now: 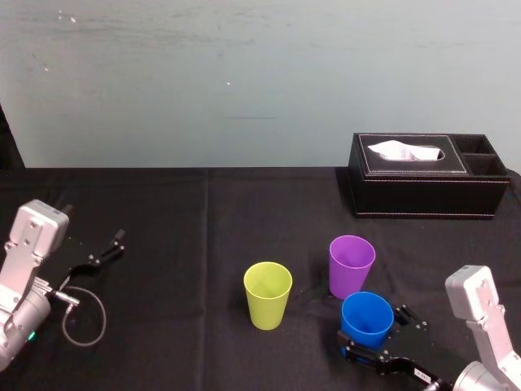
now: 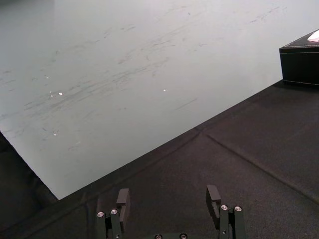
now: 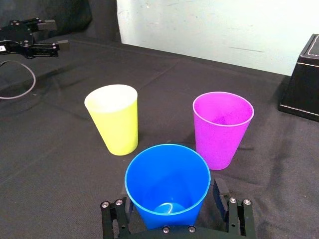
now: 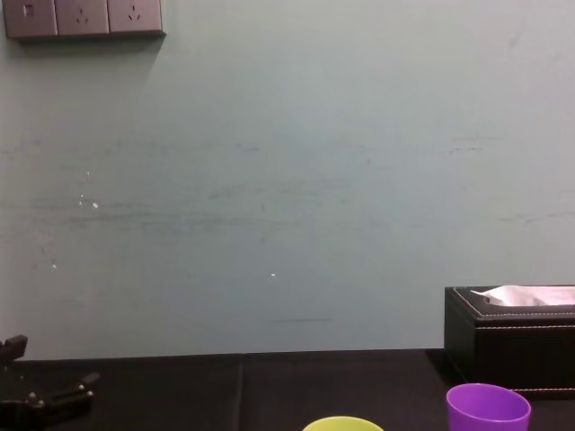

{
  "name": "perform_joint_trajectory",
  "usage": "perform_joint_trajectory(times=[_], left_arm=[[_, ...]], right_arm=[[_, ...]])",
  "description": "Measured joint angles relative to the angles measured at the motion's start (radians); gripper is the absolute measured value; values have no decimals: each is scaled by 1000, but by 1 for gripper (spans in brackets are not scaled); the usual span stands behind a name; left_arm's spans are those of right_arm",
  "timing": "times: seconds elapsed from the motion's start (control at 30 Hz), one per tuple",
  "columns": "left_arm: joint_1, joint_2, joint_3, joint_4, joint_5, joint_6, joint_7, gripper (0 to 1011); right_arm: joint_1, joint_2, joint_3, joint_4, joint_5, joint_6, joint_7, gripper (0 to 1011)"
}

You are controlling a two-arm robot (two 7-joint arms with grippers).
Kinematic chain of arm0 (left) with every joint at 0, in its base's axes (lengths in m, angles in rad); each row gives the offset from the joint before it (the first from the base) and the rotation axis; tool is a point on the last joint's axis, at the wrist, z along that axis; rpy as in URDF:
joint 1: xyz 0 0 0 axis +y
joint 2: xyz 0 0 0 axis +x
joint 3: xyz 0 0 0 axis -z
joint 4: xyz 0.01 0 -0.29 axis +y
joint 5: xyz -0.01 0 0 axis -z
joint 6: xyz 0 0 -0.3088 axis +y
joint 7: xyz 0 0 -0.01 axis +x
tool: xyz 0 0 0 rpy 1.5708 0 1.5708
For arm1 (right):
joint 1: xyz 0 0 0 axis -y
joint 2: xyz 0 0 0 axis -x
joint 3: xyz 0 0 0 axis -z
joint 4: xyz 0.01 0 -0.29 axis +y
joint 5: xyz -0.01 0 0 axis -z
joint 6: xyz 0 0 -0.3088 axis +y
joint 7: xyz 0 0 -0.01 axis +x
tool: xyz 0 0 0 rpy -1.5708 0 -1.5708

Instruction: Stack the three plastic cups sequentially using one hand.

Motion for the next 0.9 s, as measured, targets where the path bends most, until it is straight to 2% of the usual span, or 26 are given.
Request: perform_joint_trajectory(times=[0.4, 0.53, 0.7, 0.9], left_arm=[[0, 0, 0, 0, 0, 0, 0, 1000], [0, 0, 0, 0, 0, 0, 0, 1000], [0, 0, 0, 0, 0, 0, 0, 1000], [0, 0, 0, 0, 0, 0, 0, 1000]], right_arm=[[-2, 2, 1, -2, 1, 1, 0, 990], [-3, 2, 1, -2, 2, 1, 0, 915], [-3, 2, 1, -3, 3, 1, 0, 768], [-4, 3, 2, -3, 3, 2, 0, 724]])
